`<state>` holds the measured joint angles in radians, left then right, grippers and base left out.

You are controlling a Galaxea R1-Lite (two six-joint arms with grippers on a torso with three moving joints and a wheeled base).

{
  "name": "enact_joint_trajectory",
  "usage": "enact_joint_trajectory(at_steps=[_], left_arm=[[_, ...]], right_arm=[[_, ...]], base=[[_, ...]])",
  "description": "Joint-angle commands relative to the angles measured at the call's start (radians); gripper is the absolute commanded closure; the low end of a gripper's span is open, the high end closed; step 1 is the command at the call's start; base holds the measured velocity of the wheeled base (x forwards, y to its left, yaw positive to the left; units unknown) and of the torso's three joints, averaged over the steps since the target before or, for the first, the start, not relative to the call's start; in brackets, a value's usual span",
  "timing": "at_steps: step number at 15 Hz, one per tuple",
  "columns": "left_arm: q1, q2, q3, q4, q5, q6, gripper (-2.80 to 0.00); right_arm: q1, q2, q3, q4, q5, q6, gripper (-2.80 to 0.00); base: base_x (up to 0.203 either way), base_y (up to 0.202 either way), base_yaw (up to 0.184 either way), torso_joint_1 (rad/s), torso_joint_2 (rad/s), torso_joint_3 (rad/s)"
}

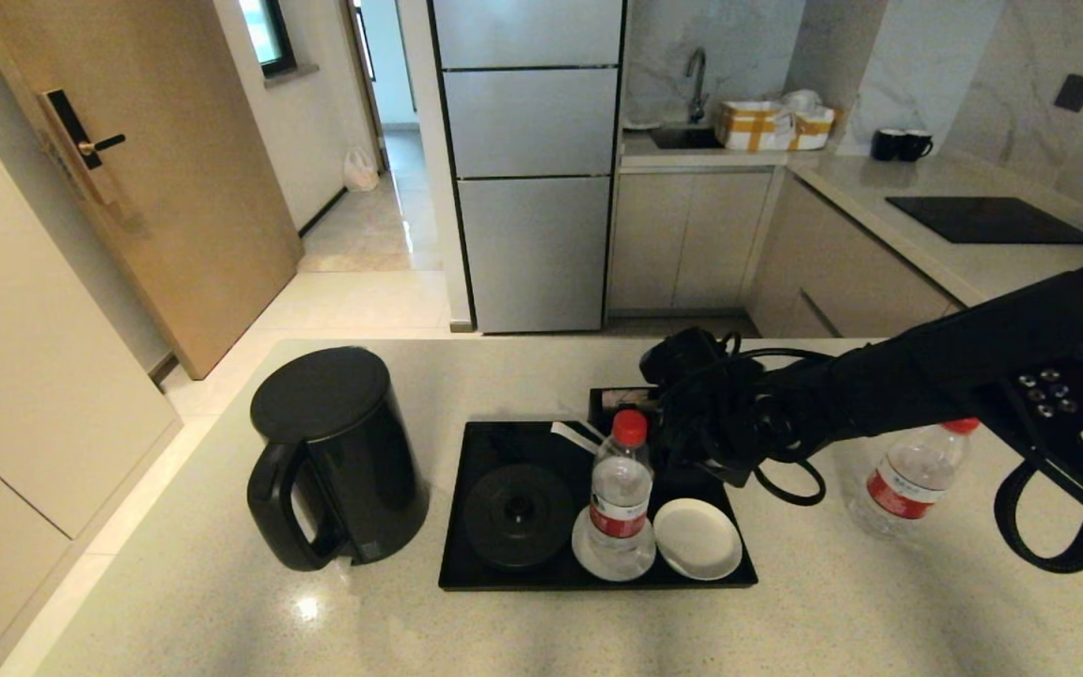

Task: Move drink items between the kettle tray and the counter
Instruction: Pick up the tea bag

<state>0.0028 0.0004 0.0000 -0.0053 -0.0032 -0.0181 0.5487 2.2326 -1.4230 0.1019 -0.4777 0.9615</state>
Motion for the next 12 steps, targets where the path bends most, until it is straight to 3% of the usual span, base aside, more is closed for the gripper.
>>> enact_joint_trajectory(at_steps=[1,6,12], left_arm=[[0.001,0.0,0.0,-0.001,0.0,0.0,0.0],[0.001,0.0,0.0,-0.001,0.0,0.0,0.0],[0.0,0.0,0.0,-0.001,0.0,0.0,0.0]], right_arm=[[0.0,0.004,-0.001,0.001,-0.002,0.005,0.0],[-0.002,-0.076,0.0,0.005,0.012,-0.038,0.0],[-0.004,-0.214,0.021,0.011,0.016,-0.15,0.0]], base=[[0.0,0.0,0.0,0.0,0.0,0.0],[0.0,0.0,0.0,0.0,0.0,0.0],[0.0,0.0,0.0,0.0,0.0,0.0]])
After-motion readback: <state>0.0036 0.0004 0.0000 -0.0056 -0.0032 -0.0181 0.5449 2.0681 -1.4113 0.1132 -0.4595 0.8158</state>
